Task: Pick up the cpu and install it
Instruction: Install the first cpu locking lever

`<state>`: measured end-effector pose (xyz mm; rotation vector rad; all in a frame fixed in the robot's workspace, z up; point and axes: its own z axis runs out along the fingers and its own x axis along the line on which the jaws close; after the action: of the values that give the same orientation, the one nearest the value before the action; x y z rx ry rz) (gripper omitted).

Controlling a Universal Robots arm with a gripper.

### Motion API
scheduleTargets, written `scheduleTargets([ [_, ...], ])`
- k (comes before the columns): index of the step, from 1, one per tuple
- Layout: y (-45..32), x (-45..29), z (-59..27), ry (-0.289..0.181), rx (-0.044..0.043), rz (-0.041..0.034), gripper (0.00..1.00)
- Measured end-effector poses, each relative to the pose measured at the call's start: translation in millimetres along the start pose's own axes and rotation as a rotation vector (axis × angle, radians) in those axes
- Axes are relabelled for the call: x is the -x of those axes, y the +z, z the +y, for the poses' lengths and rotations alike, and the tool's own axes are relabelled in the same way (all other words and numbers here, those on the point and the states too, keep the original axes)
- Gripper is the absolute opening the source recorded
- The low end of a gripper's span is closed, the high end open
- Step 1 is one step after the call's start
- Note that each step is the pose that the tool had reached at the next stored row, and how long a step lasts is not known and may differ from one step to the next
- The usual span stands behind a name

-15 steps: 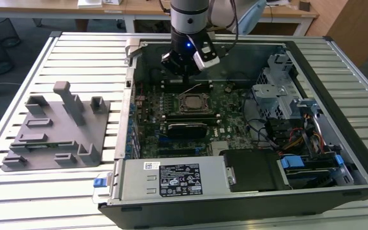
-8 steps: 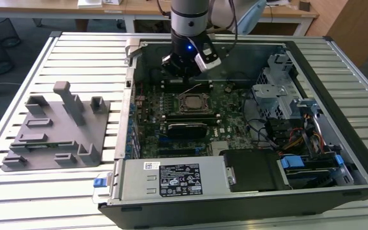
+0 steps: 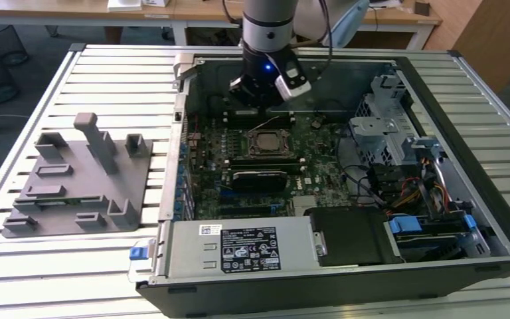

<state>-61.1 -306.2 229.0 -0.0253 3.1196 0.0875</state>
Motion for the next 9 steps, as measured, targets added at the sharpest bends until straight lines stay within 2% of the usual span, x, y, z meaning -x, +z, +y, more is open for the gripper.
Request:
scheduleTargets([
  [9, 2.6, 0.9, 0.4, 0.000, -0.0005, -0.0001, 0.11],
])
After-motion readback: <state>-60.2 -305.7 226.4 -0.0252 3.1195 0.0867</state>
